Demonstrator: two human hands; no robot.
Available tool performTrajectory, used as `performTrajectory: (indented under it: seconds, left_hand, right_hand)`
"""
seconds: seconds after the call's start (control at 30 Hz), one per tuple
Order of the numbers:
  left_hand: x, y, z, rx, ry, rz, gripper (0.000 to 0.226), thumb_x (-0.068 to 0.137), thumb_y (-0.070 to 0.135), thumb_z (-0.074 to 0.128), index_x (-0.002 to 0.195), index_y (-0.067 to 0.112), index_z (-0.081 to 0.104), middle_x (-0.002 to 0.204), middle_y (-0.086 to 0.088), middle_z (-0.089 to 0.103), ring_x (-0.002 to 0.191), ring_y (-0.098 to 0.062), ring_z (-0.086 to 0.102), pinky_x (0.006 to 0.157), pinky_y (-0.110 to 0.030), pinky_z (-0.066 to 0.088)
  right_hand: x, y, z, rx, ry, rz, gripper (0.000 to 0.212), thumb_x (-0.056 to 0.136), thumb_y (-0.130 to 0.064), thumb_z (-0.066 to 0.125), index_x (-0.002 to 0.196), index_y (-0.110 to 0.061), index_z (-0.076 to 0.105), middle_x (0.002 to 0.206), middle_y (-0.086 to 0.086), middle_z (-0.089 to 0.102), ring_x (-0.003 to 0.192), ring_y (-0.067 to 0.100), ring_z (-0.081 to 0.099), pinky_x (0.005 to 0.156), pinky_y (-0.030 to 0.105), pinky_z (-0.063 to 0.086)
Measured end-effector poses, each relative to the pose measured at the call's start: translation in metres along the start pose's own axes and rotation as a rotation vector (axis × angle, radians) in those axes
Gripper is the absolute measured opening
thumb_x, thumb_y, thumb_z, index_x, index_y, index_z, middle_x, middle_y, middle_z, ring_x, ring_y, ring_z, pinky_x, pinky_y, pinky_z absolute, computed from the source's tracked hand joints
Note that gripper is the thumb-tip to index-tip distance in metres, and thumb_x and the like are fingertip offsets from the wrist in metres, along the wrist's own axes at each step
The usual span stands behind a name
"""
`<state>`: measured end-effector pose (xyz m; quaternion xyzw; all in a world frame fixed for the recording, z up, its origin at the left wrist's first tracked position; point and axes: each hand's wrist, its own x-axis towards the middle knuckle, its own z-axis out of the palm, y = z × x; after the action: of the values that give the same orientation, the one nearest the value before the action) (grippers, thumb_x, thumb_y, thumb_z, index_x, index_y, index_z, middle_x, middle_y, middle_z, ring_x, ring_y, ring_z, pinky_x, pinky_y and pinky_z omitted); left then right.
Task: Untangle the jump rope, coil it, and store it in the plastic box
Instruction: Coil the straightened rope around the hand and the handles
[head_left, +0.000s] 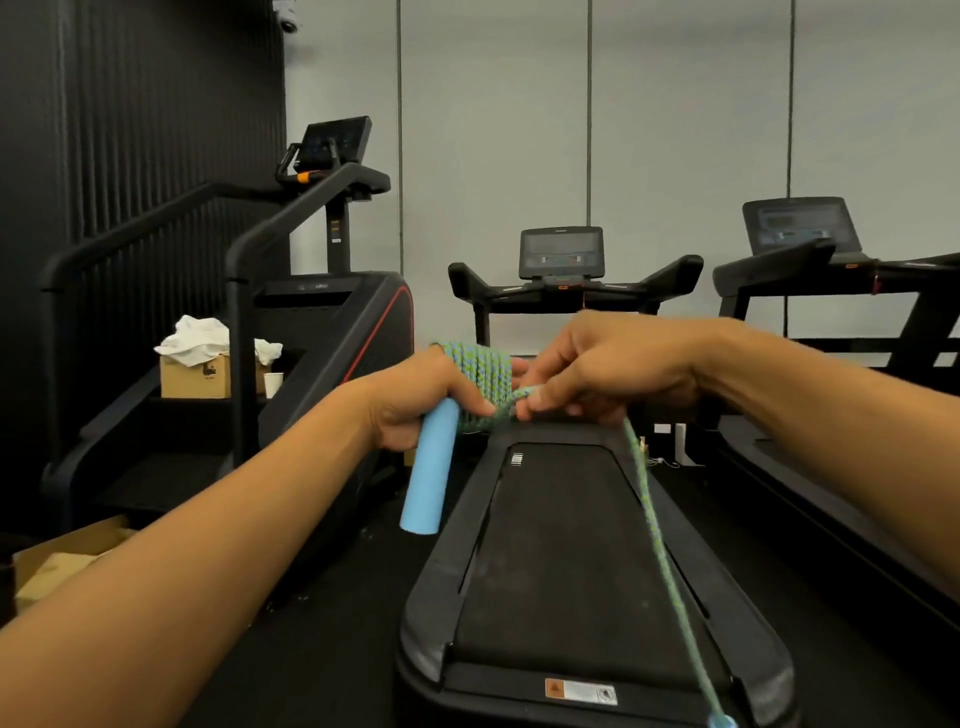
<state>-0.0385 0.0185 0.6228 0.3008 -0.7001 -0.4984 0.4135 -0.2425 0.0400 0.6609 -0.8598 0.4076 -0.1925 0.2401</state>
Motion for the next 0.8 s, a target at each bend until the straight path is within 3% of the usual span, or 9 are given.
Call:
performTrajectory:
  seconds: [0.07, 0.23, 0.33, 0.4, 0.47, 0.5, 0.63, 0.73, 0.8]
  left_hand:
    - [-0.005, 0.0, 0.002, 0.004, -0.072, -0.041, 0.045, 0.085, -0.024, 0.039, 0.106, 0.004, 0.068, 0.096, -0.011, 0.077, 0.087, -0.018, 0.075, 0.074, -0.025, 0.061]
    - [-0.01, 0.0, 0.001, -0.134, -0.355, -0.047, 0.05, 0.079, -0.011, 0.055, 0.128, -0.004, 0.06, 0.132, -0.022, 0.063, 0.123, -0.031, 0.062, 0.099, -0.036, 0.054]
    - [-0.012, -0.003, 0.004, -0.228, -0.519, 0.017, 0.053, 0.084, -0.003, 0.062, 0.137, -0.006, 0.051, 0.137, -0.023, 0.058, 0.129, -0.033, 0.057, 0.105, -0.038, 0.048]
    - [-0.012, -0.003, 0.007, -0.286, -0.551, 0.086, 0.052, 0.084, 0.001, 0.066, 0.135, -0.005, 0.055, 0.135, -0.022, 0.061, 0.126, -0.033, 0.06, 0.105, -0.039, 0.049]
    - [-0.01, 0.0, 0.01, -0.334, -0.523, 0.162, 0.055, 0.082, 0.005, 0.071, 0.134, -0.003, 0.056, 0.136, -0.022, 0.06, 0.126, -0.033, 0.06, 0.106, -0.041, 0.049]
    - [-0.007, 0.001, 0.01, -0.357, -0.494, 0.197, 0.059, 0.08, 0.007, 0.073, 0.136, -0.003, 0.055, 0.139, -0.022, 0.058, 0.128, -0.033, 0.058, 0.108, -0.042, 0.047]
    - [0.001, 0.004, 0.008, -0.41, -0.31, 0.273, 0.059, 0.082, 0.01, 0.063, 0.138, -0.002, 0.052, 0.144, -0.019, 0.054, 0.133, -0.03, 0.053, 0.109, -0.04, 0.045]
    - [0.005, 0.002, -0.004, -0.408, -0.079, 0.216, 0.059, 0.083, 0.015, 0.056, 0.139, -0.004, 0.048, 0.143, -0.023, 0.054, 0.133, -0.033, 0.054, 0.11, -0.042, 0.044]
    - [0.004, -0.002, -0.011, -0.407, 0.037, 0.152, 0.059, 0.085, 0.022, 0.055, 0.137, -0.006, 0.049, 0.14, -0.024, 0.056, 0.129, -0.032, 0.057, 0.109, -0.042, 0.045]
  right_hand:
    - [-0.002, -0.009, -0.009, -0.026, 0.074, -0.068, 0.018, 0.095, -0.013, 0.062, 0.092, 0.002, 0.073, 0.054, -0.003, 0.053, 0.046, 0.007, 0.037, 0.044, 0.021, 0.032]
    - [0.009, -0.012, -0.018, -0.114, 0.315, -0.176, 0.025, 0.084, -0.03, 0.077, 0.085, -0.005, 0.074, 0.063, -0.001, 0.058, 0.053, 0.01, 0.045, 0.045, 0.021, 0.042]
    - [0.019, 0.002, -0.015, 0.067, 0.395, -0.217, 0.02, 0.081, -0.025, 0.079, 0.084, -0.007, 0.071, 0.062, -0.004, 0.061, 0.051, 0.008, 0.047, 0.048, 0.022, 0.044]
    - [0.025, 0.016, -0.005, 0.319, 0.33, -0.215, 0.013, 0.091, -0.013, 0.067, 0.079, -0.012, 0.072, 0.064, -0.002, 0.064, 0.053, 0.008, 0.054, 0.054, 0.023, 0.049]
    - [0.031, 0.028, 0.015, 0.602, 0.209, -0.168, 0.034, 0.099, -0.005, 0.047, 0.076, -0.015, 0.07, 0.059, -0.001, 0.059, 0.049, 0.008, 0.052, 0.049, 0.023, 0.045]
    - [0.034, 0.033, 0.025, 0.662, 0.171, -0.139, 0.035, 0.1, -0.004, 0.041, 0.08, -0.014, 0.068, 0.061, 0.001, 0.057, 0.048, 0.01, 0.047, 0.048, 0.024, 0.041]
    - [0.038, 0.04, 0.06, 0.674, 0.146, -0.038, 0.022, 0.1, -0.012, 0.05, 0.09, -0.004, 0.067, 0.065, 0.008, 0.055, 0.048, 0.013, 0.034, 0.048, 0.026, 0.029]
    - [0.031, 0.031, 0.065, 0.612, 0.232, -0.045, 0.022, 0.099, -0.016, 0.053, 0.094, 0.001, 0.068, 0.062, 0.007, 0.053, 0.046, 0.012, 0.031, 0.046, 0.025, 0.025]
    - [0.02, 0.023, 0.061, 0.504, 0.134, -0.033, 0.025, 0.096, -0.015, 0.058, 0.103, 0.008, 0.066, 0.062, 0.006, 0.056, 0.045, 0.012, 0.033, 0.044, 0.023, 0.027]
